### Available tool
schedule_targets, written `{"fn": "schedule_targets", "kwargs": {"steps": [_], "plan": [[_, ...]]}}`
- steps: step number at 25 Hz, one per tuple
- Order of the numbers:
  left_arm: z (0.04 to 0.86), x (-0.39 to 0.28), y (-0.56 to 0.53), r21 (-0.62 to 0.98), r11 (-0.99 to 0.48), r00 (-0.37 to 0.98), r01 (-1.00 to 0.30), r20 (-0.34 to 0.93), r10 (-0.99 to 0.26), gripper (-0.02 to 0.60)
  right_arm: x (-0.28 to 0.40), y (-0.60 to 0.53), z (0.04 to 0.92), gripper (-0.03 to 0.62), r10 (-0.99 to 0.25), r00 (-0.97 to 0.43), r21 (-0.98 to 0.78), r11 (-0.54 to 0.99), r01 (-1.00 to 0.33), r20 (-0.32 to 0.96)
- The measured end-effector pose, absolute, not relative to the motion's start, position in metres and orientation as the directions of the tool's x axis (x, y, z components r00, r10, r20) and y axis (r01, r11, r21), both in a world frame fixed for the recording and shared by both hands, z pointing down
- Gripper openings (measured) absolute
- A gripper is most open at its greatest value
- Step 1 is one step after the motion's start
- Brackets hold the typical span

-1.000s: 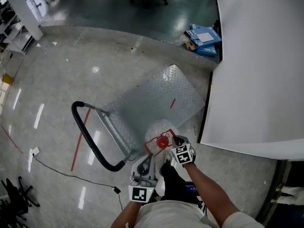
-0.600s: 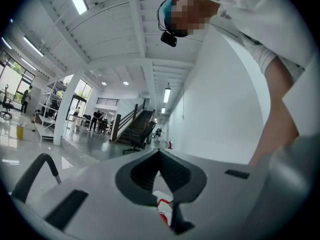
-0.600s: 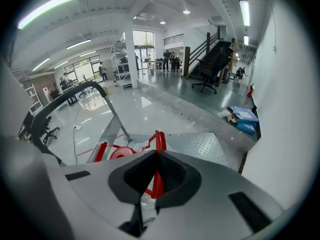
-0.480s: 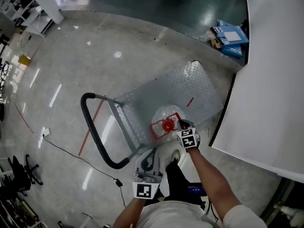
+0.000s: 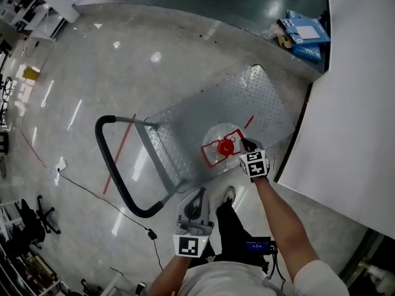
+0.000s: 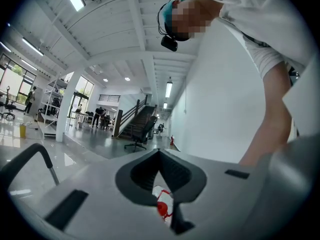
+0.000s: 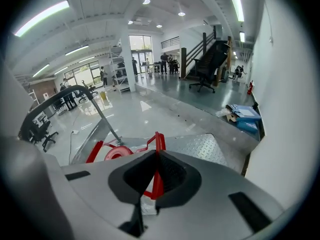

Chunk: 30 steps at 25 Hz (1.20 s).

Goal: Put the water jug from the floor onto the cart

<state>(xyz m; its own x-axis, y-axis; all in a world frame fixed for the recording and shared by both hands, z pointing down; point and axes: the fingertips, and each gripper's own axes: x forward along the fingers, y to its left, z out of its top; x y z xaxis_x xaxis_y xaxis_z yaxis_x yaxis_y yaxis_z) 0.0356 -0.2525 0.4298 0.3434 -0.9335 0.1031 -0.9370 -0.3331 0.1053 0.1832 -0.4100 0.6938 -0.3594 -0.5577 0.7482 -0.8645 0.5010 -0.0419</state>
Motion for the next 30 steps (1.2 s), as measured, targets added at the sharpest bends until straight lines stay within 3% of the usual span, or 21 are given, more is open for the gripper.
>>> {"fn": "schedule_targets", "kwargs": {"steps": [7,18,30], "plan": [[0.44,0.052,-0.25,0.105,-0.341,0.353,-0.934,0.136,-0.926,0.003,0.241,-0.427,0.705,0.023,-0.58,-0.354,-0.065,0.459,-0.886,0.734],[0.463,0.073,-0.25,0.123,-0.339,0.357,-0.933,0.183,-0.916,0.003,0.244,-0.432,0.712,0.032,-0.614,-0.402,-0.114,0.452,-0.885,0.679],[0.455,0.065,-0.253,0.126,-0.355,0.37,-0.926,0.133,-0.919,0.003,0.252,-0.431,0.642,0.034,-0.799,-0.354,-0.019,0.395,-0.919,0.486]]}}
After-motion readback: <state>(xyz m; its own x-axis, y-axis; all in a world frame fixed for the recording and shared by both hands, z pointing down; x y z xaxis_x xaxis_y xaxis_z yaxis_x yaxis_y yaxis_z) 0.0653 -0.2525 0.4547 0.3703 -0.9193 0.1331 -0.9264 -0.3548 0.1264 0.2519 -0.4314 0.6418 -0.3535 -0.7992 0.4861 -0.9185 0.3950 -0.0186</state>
